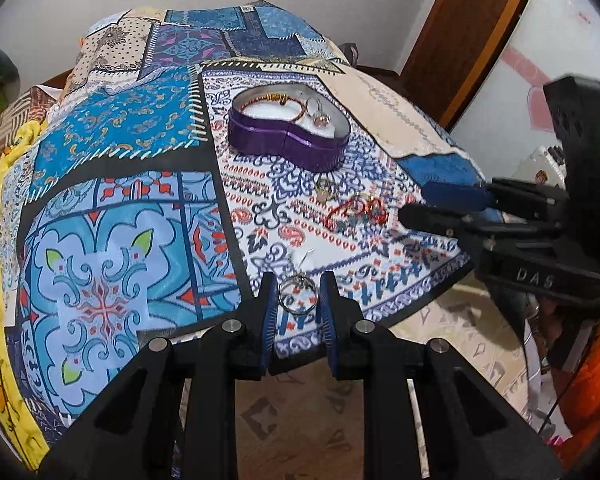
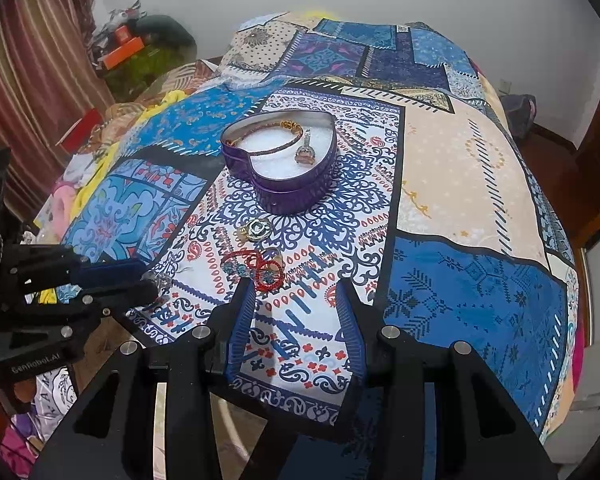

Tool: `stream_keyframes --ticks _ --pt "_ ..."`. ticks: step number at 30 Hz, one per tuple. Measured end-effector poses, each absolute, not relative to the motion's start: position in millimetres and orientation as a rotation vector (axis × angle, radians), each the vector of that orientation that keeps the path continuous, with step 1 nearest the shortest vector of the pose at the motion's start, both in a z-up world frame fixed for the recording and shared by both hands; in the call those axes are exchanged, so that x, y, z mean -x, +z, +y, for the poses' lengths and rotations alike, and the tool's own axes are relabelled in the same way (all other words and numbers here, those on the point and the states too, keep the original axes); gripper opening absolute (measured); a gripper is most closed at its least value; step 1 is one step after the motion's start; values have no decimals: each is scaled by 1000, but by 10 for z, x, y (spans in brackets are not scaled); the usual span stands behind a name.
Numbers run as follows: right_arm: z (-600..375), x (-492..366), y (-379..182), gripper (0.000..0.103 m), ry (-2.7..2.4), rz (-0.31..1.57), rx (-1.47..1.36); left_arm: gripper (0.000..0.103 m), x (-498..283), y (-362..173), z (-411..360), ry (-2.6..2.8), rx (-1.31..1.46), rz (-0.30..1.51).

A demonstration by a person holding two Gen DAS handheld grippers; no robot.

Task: Organize jewelry
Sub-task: 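Carry the ring to the tin with the left tool and open it, then grasp the red bracelet on the cover with the right tool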

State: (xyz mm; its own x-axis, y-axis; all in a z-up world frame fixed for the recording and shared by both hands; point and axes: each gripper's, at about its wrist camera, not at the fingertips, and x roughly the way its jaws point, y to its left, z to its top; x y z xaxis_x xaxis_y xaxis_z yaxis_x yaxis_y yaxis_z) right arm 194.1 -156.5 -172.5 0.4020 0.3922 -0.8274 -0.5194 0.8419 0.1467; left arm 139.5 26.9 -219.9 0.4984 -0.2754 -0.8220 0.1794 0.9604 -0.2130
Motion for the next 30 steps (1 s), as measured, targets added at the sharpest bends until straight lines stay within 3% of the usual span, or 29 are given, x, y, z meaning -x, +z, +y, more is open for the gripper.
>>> stream_keyframes --ticks 18,21,22,30 --pt "-1716 -1992 -1765 38 562 1013 104 19 -1740 -2387 300 -244 185 1087" --pt "-1683 -2001 -1762 38 576 1012 108 10 -1717 -2405 312 -245 193 1075" --pt "-1655 -2002 -1761 38 582 1010 115 0 -1712 -2399 310 -248 192 1073" --pt "-1482 -2016 -1804 38 625 1013 153 0 -1656 -2142 315 -253 181 973"
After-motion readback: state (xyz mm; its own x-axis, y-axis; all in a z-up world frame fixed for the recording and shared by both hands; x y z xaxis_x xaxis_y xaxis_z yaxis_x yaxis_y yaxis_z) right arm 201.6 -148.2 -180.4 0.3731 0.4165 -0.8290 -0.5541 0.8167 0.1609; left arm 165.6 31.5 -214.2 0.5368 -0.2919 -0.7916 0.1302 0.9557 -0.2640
